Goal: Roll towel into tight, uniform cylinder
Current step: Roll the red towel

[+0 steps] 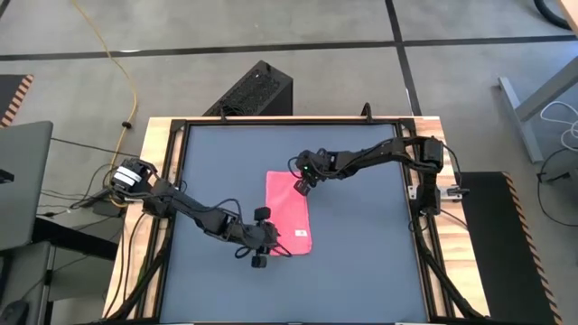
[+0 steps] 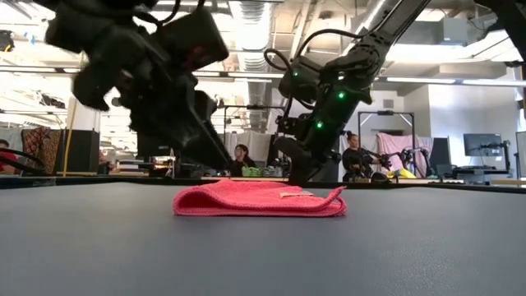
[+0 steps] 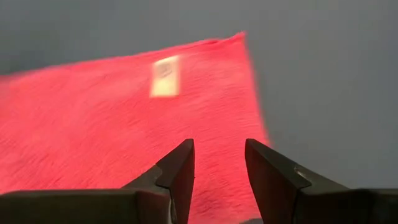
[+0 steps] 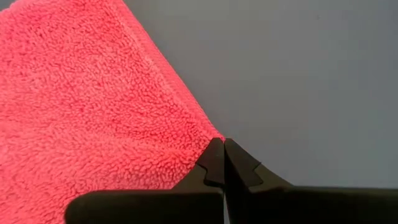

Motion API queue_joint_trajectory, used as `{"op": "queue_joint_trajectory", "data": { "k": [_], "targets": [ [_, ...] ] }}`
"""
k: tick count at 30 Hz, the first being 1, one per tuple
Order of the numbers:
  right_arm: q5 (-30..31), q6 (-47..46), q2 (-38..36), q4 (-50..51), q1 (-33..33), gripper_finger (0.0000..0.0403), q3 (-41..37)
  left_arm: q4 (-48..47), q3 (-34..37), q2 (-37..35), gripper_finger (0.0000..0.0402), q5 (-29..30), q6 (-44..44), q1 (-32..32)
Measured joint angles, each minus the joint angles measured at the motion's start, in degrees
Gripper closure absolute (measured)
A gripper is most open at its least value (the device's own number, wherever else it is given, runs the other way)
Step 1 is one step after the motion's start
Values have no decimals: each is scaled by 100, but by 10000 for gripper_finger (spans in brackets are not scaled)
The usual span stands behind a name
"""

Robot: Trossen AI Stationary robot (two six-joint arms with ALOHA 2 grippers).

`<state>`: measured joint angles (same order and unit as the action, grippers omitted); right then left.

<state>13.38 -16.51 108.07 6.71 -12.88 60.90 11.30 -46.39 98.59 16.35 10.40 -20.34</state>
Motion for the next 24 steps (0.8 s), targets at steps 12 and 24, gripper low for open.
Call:
{"op": "queue_joint_trajectory", "data": {
  "k": [12,24],
  "targets": [
    [-4,-231,-7,114,-23,387,0,628,244,758,269,-343,676,-282],
    [-354,-344,-93,430,69,372,6,81,232,-194,269,138,16,-718]
  ]
}}
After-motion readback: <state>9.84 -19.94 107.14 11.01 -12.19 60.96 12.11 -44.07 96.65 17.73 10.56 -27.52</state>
